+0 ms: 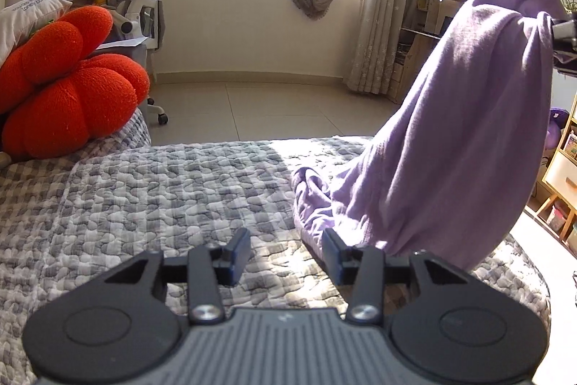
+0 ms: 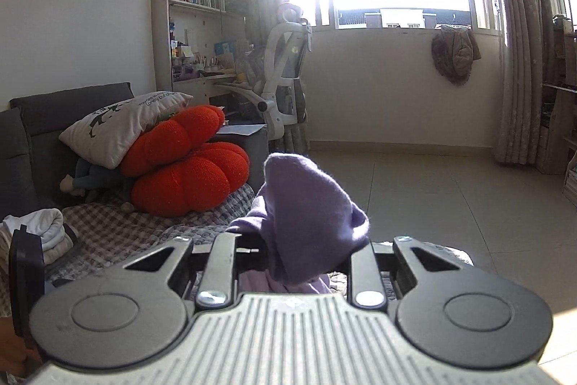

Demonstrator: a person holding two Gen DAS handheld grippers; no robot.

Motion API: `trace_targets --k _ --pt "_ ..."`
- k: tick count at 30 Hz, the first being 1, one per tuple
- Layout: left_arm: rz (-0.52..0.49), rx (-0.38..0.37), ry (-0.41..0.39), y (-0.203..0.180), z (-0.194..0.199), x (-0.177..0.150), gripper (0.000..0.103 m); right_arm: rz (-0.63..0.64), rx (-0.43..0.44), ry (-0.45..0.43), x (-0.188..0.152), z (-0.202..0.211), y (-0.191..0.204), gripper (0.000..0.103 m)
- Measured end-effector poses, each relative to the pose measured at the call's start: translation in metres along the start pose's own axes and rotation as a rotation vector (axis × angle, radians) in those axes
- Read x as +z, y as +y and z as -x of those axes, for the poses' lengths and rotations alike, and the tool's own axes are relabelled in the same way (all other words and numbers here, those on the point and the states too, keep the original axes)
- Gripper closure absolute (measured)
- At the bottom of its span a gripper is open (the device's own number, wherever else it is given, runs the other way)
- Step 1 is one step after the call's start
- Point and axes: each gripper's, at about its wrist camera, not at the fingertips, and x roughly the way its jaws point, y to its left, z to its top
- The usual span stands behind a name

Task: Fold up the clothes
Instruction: 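Grasp the lavender garment with the right tool and lift it up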

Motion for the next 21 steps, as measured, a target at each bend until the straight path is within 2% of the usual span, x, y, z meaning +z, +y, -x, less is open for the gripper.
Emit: trace_targets --k 2,4,7,12,16,17,18,21 --pt "-0.016 -0.033 -0.023 -0.007 0.007 0.002 0.037 0.03 0.07 -0.027 0.004 0.005 0.014 0.077" --pt "-0.026 -0.051 -0.038 -0.01 0.011 0.002 0.028 0.066 0.123 -0.028 0.005 0.006 0.027 0.077" --pt "-0.064 -0.073 -0.036 -0.016 0.015 -0.003 0.022 0.117 0.094 -0.002 0.003 -0.006 0.044 0.077" --pt "-0.107 -0.09 0.012 -0.019 0.013 -0.014 0.02 0.066 0.054 0.034 0.0 -0.013 0.029 0.077" --pt "-0.09 -0.09 0.052 -0.012 0.005 -0.016 0.023 0.085 -0.014 0.139 -0.017 -0.022 0.016 0.072" --pt "-0.076 -0.097 0.071 -0.009 0.002 -0.015 0.026 0.077 -0.024 0.185 -0.024 -0.028 0.01 0.068" --pt "-0.063 -0.103 0.087 -0.007 0.0 -0.015 0.026 0.066 -0.031 0.234 -0.031 -0.033 0.005 0.06" --pt "-0.042 -0.103 0.126 -0.005 -0.006 -0.019 0.026 0.048 0.002 0.367 -0.055 -0.041 -0.008 0.043"
